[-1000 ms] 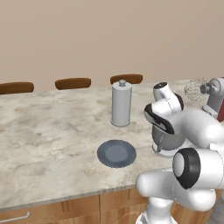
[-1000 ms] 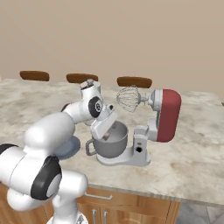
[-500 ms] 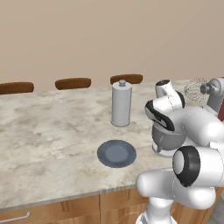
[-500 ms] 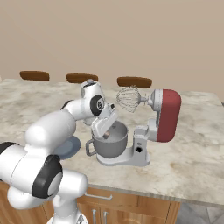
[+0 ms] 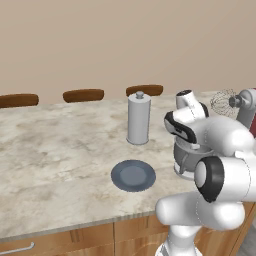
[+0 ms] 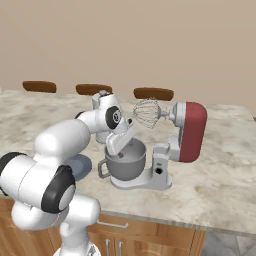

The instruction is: Add butter and sugar cubes to the stand mixer bowl and then turn on the stand mixer to begin making frosting.

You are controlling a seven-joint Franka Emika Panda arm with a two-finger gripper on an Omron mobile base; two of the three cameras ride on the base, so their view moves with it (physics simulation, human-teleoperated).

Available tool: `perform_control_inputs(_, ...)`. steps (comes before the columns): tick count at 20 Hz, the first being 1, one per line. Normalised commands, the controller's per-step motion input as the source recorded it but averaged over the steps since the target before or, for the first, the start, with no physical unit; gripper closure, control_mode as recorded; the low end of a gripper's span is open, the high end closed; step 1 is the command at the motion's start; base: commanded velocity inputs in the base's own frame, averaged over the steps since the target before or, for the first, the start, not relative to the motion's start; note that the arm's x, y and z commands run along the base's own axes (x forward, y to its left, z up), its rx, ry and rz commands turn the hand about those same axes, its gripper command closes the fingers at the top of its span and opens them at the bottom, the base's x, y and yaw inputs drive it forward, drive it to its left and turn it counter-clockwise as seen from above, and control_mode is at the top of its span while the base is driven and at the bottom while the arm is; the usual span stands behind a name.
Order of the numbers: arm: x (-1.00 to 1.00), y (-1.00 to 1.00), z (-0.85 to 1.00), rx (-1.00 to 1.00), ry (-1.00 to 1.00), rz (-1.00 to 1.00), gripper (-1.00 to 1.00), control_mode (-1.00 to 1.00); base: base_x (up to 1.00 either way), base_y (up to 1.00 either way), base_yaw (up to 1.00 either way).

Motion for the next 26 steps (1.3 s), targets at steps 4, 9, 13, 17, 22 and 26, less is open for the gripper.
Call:
perform_control_inputs(4,0.27,0.11,-0.33,0.0,0.02,0.0,-1.0,-1.0,0.0,0.0,0.0)
perform_control_inputs(9,0.1,0.0,-0.13,0.0,-0.02,0.0,-1.0,-1.0,0.0,0.0,0.0)
perform_control_inputs(13,-0.18,0.02,0.26,0.0,-0.14,0.0,-1.0,-1.0,0.0,0.0,0.0)
perform_control_inputs(17,-0.44,0.31,0.33,0.0,-0.17,0.0,-1.0,-1.0,0.0,0.0,0.0)
perform_control_inputs(22,-0.7,0.27,0.3,0.0,-0.16,0.0,-1.0,-1.0,0.0,0.0,0.0)
perform_control_inputs(26,-1.0,-0.03,0.16,0.07,-0.16,-0.02,-1.0,-1.0,0.0,0.0,0.0)
